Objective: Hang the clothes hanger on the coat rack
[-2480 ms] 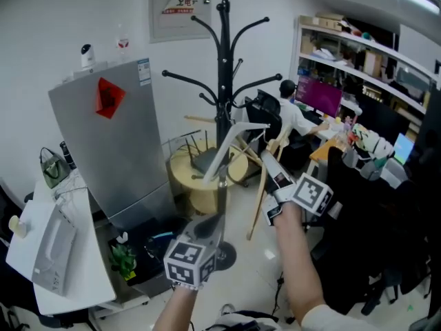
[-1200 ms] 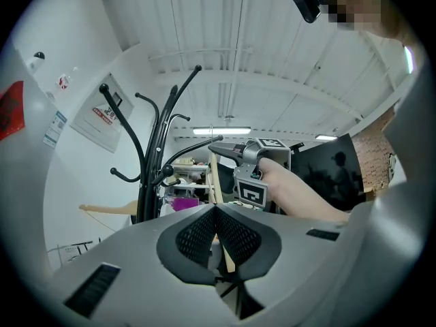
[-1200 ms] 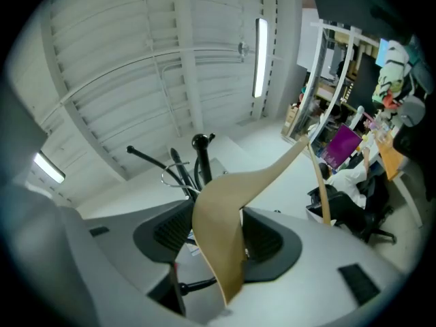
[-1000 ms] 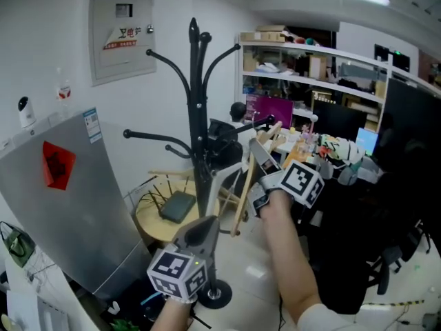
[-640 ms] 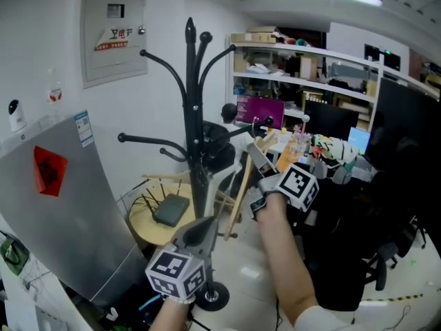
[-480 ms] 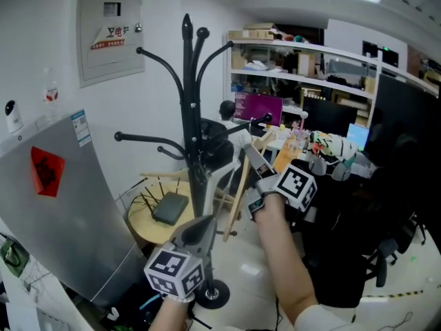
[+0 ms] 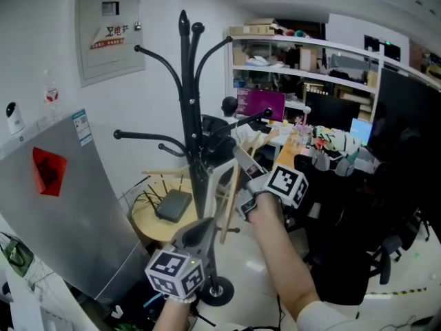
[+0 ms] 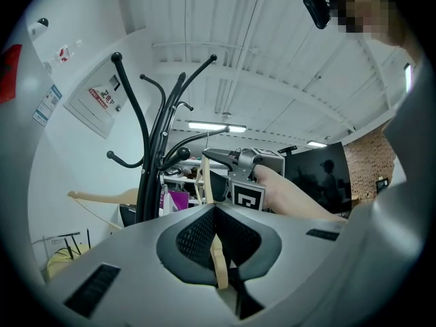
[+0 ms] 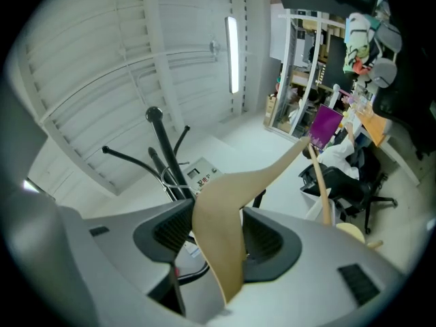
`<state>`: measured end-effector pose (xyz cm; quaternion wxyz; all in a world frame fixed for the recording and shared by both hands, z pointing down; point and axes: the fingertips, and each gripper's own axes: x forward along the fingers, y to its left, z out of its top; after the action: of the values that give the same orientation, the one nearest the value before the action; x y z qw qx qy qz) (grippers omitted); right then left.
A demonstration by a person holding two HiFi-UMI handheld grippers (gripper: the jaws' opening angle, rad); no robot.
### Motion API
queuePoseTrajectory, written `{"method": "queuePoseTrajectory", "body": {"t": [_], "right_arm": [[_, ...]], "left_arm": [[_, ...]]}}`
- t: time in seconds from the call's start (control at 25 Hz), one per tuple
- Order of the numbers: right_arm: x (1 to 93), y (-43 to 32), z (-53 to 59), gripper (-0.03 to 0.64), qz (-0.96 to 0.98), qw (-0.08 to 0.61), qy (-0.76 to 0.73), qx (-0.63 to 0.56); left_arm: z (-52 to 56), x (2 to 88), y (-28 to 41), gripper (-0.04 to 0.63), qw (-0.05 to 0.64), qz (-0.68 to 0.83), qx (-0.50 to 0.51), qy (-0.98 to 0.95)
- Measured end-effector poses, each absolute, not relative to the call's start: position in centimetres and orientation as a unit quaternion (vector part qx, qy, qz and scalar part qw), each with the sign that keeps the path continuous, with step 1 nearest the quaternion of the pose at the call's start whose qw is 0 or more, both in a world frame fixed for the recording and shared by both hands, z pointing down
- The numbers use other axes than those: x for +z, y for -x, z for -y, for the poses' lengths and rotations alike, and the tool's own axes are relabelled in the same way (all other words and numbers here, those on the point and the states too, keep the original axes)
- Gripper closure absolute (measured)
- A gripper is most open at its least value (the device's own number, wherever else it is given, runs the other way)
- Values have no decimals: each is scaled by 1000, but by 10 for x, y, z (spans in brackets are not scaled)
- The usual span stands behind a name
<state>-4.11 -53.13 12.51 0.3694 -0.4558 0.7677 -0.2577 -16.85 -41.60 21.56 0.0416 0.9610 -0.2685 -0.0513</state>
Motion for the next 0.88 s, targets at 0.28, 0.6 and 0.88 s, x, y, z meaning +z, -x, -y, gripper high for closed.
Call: {"method": "queuePoseTrajectory", "body": {"t": [0.28,0.6,0.88], "right_arm": [[139,62,546,370,-777,345,450,-273],[156,77,560,370,-778,320,462,-280],[171,87,569,370,-778,300,468,-292]], "left_arm": [[412,221,175,598,53,277,-55,-958],[409,228,187,598,60,294,-57,-952],[408,231,195,598,65,304,-56,-949]]}}
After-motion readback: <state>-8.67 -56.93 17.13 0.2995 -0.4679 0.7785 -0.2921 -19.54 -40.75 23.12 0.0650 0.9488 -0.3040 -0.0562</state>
